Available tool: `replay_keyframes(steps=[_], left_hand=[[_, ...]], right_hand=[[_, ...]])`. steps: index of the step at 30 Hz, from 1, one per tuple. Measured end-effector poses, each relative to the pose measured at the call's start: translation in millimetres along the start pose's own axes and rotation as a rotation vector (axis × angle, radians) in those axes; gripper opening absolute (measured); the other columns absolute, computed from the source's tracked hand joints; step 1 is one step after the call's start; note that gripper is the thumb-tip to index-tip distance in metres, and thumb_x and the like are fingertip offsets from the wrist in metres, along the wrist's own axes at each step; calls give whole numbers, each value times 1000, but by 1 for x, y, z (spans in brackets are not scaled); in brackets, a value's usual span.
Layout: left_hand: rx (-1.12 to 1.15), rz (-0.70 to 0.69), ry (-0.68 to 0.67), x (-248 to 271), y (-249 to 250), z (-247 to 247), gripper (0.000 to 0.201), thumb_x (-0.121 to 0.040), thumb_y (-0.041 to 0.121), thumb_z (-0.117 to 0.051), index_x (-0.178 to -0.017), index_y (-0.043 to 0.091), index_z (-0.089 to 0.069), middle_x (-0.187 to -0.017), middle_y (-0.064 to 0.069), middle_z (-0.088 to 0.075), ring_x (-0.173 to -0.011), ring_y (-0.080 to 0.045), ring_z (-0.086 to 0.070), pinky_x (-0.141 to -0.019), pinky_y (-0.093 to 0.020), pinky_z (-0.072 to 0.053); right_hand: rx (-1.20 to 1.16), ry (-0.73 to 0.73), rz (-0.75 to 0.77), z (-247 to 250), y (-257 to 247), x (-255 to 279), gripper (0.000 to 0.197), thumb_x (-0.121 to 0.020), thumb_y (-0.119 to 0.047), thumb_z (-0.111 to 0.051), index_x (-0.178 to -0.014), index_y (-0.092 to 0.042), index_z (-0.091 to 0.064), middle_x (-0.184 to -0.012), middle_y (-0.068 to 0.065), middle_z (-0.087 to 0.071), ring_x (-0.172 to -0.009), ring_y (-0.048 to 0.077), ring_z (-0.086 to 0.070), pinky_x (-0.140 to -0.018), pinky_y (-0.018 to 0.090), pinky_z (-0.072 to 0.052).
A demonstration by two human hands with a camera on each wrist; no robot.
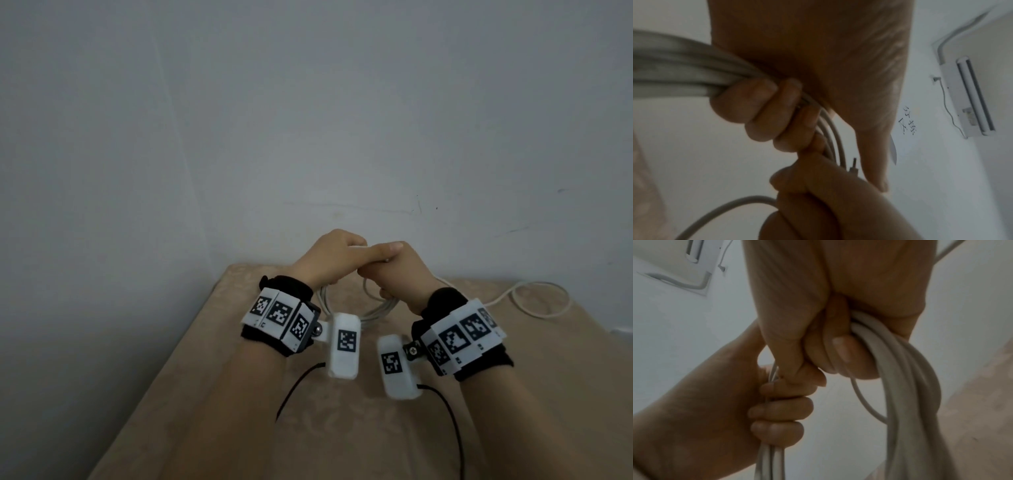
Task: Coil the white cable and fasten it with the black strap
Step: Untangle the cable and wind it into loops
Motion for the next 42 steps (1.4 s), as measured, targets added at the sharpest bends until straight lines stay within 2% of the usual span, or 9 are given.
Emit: replay_keyframes(steps=[3,6,11,17,21,25,31,38,42], left_hand=[[31,-48,38,-1,-1,-1,57,-85,49,-63,-77,-7,-64,-43,11,-32,-35,-3,-31,-39,-11,-24],[106,-72,65,2,2,-1,36,-92,35,-60,-77,3,-69,-32,15,-39,-32,2,-39,-38,-5,-26],[248,-55,134,1,0,3,47,-87,45,-62,-73,0,-62,-51,3,-29,-40,-8,-21,-40,-20,-18],[458,-15,192,1,-3,10,42,-88,42,-62,-58,19,-44,-52,4,-23,-40,-9,-15,-38,-19,-12],[559,21,235,1,-6,14,57,-89,40,-62,-36,26,-46,-46,10,-25,-39,-7,-14,-40,-22,-10],[646,41,277,0,-9,19,51,-88,41,-62,-45,28,-38,-47,9,-22,-39,-8,-13,-38,-19,-10],[793,57,284,-1,-11,23,50,-89,41,-61,-51,26,-32,-47,10,-19,-39,-6,-12,-39,-20,-8],[1041,103,397,1,-16,44,49,-89,42,-60,-56,23,-30,-42,11,-19,-33,-4,-14,-34,-17,-9],[1070,121,463,3,-19,49,49,-89,43,-61,-57,22,-30,-42,10,-19,-34,-5,-14,-33,-18,-10]], right_hand=[[-27,8,12,-1,0,-1,12,-81,2,-53,-71,-5,-54,-55,1,-35,-46,11,-31,-40,20,-30],[-81,10,79,0,0,0,5,-81,2,-56,-79,-1,-60,-52,0,-38,-41,8,-34,-43,22,-32],[-119,42,190,6,2,-3,20,-83,-3,-65,-65,-8,-56,-43,-7,-42,-39,8,-38,-46,24,-35],[-151,9,256,16,7,-3,25,-83,-15,-71,-67,-6,-54,-53,6,-56,-47,14,-51,-50,22,-44],[-51,7,298,21,4,-1,26,-84,-32,-69,-78,-7,-66,-58,-10,-64,-53,3,-50,-55,14,-40],[-80,50,320,31,-1,3,24,-86,-38,-65,-84,-14,-70,-73,-7,-71,-57,-1,-56,-54,10,-42],[-273,166,219,52,-4,7,43,-94,-48,-47,-86,-13,-71,-89,-4,-74,-52,12,-59,-42,19,-35],[-292,209,255,64,2,4,46,-94,-48,-47,-84,-12,-72,-65,6,-67,-42,12,-32,-39,18,-23],[-186,221,243,64,5,3,45,-93,-51,-48,-80,-16,-73,-59,1,-61,-42,5,-35,-42,13,-28]])
Point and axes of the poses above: each hand's wrist, its own x-axis away from the middle knuckle, its own z-axis out of the back of the hand, y = z × x, the point moved 1 cm from there along -x, towards the middle knuckle
